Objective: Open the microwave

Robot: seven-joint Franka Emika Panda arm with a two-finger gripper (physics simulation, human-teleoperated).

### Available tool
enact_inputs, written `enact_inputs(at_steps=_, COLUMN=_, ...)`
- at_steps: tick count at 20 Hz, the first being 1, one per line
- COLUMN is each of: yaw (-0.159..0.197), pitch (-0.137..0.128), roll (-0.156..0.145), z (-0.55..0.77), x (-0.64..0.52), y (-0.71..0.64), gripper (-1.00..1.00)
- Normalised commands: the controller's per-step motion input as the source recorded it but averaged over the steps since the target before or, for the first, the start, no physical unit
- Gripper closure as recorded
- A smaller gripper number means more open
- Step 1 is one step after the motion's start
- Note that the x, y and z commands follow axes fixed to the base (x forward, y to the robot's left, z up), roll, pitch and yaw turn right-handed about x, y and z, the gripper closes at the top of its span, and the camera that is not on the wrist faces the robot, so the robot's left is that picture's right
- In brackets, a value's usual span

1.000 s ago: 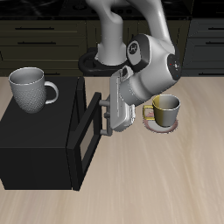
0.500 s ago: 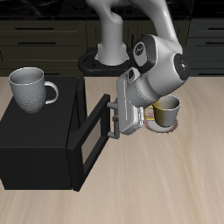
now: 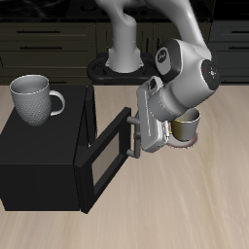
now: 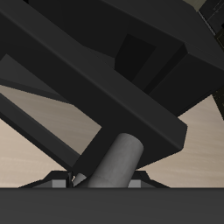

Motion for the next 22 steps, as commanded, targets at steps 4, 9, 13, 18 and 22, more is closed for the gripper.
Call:
enact_inputs(at_steps=4, yaw=-0.005, pitch=0.075, roll=0.106, z=-0.20, x=-0.07, y=0.45, gripper=1.00)
enact_inputs(at_steps=9, yaw=-0.001, pitch=0.034, roll=0.005, z=-0.02, x=-0.09, y=0.23, gripper=1.00)
enact_inputs(at_steps=13, yaw=-0.002, pitch=-0.017, roll=0.116, z=-0.03, x=-0.10, y=0.40, gripper=1.00)
enact_inputs(at_steps=18, yaw=0.013, pitch=-0.005, roll=0.062, z=0.02, x=-0.11, y=0.29, gripper=1.00)
enact_inputs(at_steps=22, yaw=0.047, pitch=-0.087, roll=-0.021, z=0.09, x=-0.16, y=-0.03, gripper=-1.00)
